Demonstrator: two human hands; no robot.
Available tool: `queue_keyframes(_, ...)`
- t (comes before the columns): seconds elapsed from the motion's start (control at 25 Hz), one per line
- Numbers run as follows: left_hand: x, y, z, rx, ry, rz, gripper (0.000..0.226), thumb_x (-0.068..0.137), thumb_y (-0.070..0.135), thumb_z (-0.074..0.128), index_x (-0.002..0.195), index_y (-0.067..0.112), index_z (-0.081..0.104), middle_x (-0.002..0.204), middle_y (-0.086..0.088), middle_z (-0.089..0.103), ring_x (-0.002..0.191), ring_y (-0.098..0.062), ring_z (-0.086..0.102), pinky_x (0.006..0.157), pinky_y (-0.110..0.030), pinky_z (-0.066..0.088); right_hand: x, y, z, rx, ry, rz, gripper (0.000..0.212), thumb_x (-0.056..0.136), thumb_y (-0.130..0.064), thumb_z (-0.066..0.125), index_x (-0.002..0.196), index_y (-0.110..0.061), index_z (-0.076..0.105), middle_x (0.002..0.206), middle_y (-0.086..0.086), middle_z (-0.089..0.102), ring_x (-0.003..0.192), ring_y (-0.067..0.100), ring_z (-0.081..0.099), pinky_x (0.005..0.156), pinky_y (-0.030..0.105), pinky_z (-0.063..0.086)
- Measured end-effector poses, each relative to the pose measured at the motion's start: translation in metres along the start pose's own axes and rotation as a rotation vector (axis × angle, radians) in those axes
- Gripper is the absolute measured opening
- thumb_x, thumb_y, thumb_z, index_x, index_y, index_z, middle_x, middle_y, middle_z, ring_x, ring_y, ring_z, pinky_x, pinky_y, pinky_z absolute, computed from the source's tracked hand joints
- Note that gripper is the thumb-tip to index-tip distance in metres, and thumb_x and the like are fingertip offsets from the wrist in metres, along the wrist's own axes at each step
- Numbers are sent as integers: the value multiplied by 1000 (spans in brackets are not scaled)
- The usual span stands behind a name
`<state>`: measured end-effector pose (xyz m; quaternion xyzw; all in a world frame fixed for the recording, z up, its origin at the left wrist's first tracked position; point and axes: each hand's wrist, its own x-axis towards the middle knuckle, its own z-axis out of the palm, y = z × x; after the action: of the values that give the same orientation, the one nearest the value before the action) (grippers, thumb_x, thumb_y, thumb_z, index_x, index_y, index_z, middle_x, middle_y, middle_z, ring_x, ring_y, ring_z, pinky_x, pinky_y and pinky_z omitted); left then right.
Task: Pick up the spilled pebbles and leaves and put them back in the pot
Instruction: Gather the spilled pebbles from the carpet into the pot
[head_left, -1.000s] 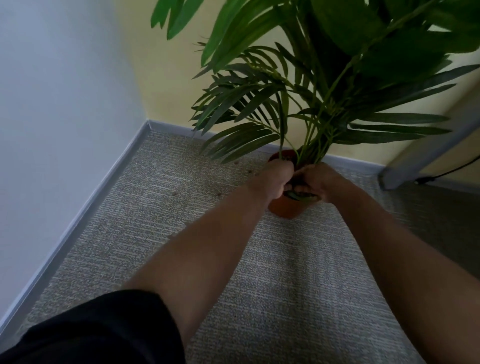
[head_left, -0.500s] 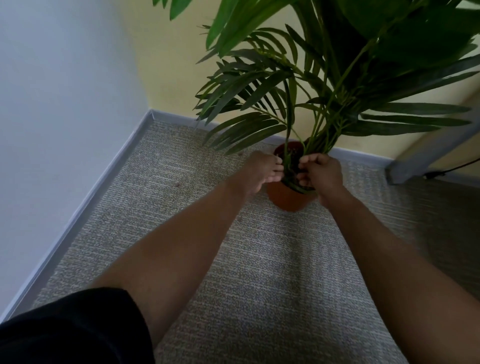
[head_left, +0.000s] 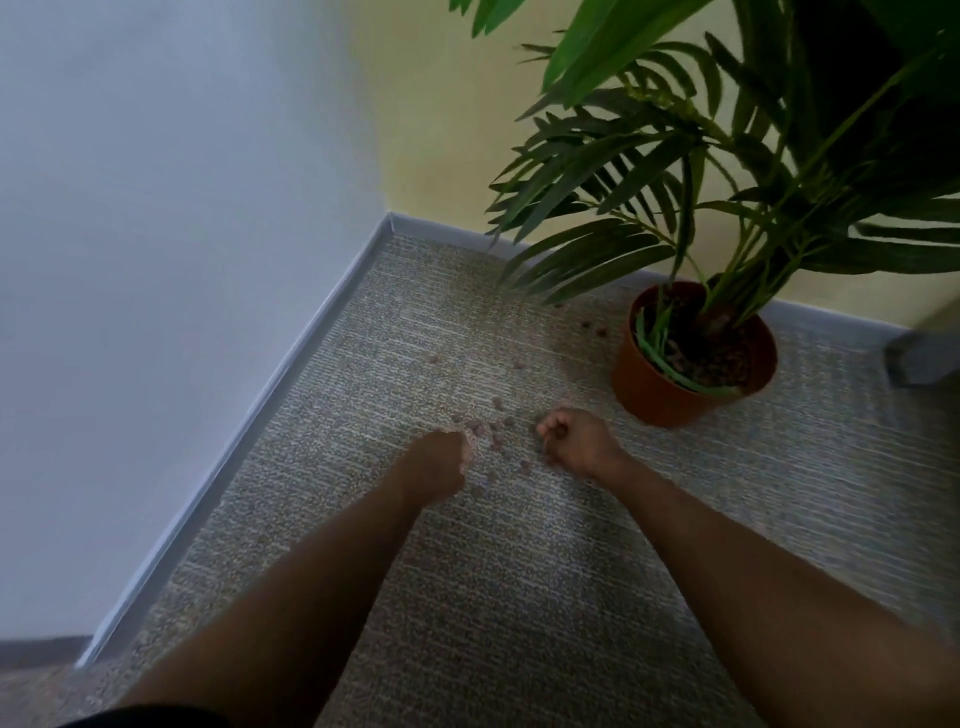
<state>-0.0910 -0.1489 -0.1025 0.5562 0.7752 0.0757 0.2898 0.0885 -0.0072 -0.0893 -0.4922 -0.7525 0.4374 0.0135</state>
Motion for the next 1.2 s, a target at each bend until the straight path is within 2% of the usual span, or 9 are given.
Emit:
queue_keyframes(0.08, -5, 1, 12, 38, -23, 42, 34, 80, 17, 68, 111, 6, 60, 112, -16, 63, 108, -29, 58, 95, -35, 43, -4, 5, 16, -149, -62, -91, 18, 79, -1, 68, 96, -7, 70, 96, 9, 70, 84, 17, 60, 77, 25, 45)
queue_keyframes(0.16, -3, 8, 20, 27, -20, 40, 36, 80, 24, 68, 112, 13, 56, 113, -12, 59, 106, -29, 58, 91, -37, 48, -8, 6, 30, -233, -76, -146, 23, 75, -5, 71, 98, -9, 70, 100, 11, 68, 90, 22, 61, 75, 23, 42)
queue_keyframes(0.28, 5, 18, 30, 39, 6, 50, 44, 81, 21, 64, 122, 13, 49, 120, -15, 55, 108, -33, 58, 90, -41, 50, -11, 2, 45, -306, -6, -200, 19, 83, -10, 62, 98, -14, 70, 102, 9, 61, 93, 26, 61, 79, 25, 46)
queue_keyframes(0.4, 7, 20, 39, 108, 8, 107, 47, 88, 21, 53, 134, 18, 44, 124, -16, 53, 108, -35, 59, 91, -42, 50, -14, -1, 57, -391, -9, -225, 23, 91, -16, 52, 109, -16, 67, 110, 11, 57, 100, 28, 58, 85, 32, 47)
queue_keyframes(0.52, 4, 18, 40, 162, 17, 164, 34, 94, 26, 44, 127, 18, 49, 115, -15, 54, 101, -35, 60, 87, -42, 50, -16, 0, 63, -467, -13, -239, 27, 95, -19, 48, 116, -13, 64, 114, 13, 55, 103, 30, 59, 86, 33, 47)
queue_keyframes(0.68, 0, 15, 40, 206, 28, 194, 23, 95, 26, 43, 112, 13, 52, 106, -18, 56, 97, -36, 59, 82, -42, 47, -13, 3, 60, -484, 30, -169, 23, 92, -10, 48, 107, -11, 66, 115, 15, 57, 104, 32, 61, 88, 30, 47)
queue_keyframes(0.84, -4, 11, 38, 204, 7, 176, 21, 95, 23, 44, 106, 10, 55, 105, -18, 57, 97, -35, 59, 84, -41, 48, -17, 8, 56, -512, 38, -150, 21, 87, -6, 51, 103, -8, 64, 114, 19, 59, 104, 35, 62, 89, 32, 49)
queue_keyframes(1.04, -7, 0, 33, 99, 1, 141, 15, 86, 9, 54, 97, 11, 63, 103, -15, 60, 96, -31, 60, 85, -33, 42, -17, 11, 47, -494, 11, -137, 19, 84, -6, 54, 99, -6, 66, 113, 20, 61, 104, 35, 63, 88, 31, 50)
queue_keyframes(1.2, -1, -15, 19, 145, 96, 131, 17, 85, 5, 50, 95, 11, 63, 102, -12, 57, 95, -29, 60, 86, -38, 48, -22, 16, 47, -557, -27, -231, 20, 90, -8, 51, 104, -8, 66, 120, 17, 53, 110, 35, 59, 91, 33, 48)
